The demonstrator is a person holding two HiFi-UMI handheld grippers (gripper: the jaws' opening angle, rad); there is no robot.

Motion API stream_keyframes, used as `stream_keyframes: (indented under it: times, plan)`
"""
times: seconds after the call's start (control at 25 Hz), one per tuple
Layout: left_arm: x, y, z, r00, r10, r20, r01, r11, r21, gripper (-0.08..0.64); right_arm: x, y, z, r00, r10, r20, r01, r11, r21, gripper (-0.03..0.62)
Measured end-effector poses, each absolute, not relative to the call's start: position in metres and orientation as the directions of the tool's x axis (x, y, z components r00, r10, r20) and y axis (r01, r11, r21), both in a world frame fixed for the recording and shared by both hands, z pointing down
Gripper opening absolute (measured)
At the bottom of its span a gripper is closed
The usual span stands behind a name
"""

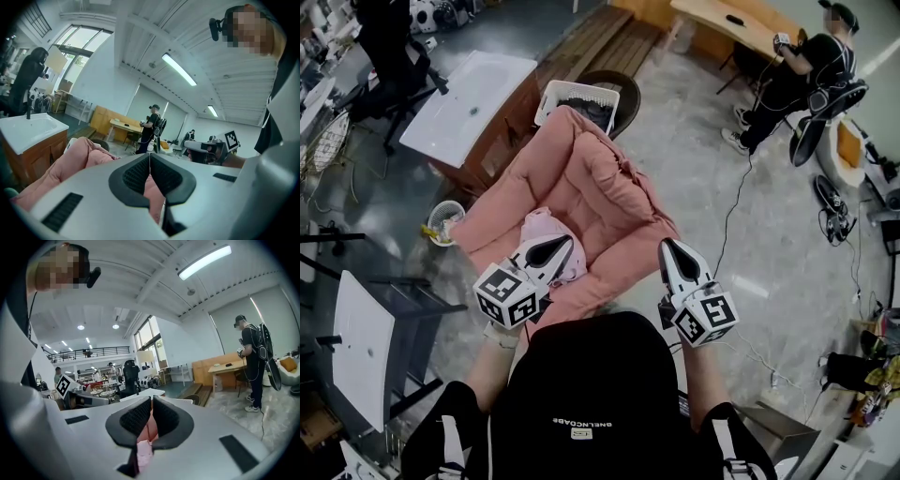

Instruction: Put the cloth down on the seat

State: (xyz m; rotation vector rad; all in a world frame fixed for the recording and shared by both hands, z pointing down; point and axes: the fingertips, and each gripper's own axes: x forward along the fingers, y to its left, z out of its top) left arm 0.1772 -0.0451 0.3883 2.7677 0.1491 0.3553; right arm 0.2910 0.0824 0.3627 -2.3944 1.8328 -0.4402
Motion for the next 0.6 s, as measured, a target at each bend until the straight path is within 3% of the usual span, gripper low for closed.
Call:
stream_keyframes:
  times: [0.6]
  plan:
    - [0.1796, -0.0355, 0.3918, 0.964, 0.133, 0.230, 0.048, -0.938, 0.343, 0.015, 0.2962, 0.0887, 0.3693, 0.230, -0.960, 0.158, -0.928, -0.266, -0.262, 0.026]
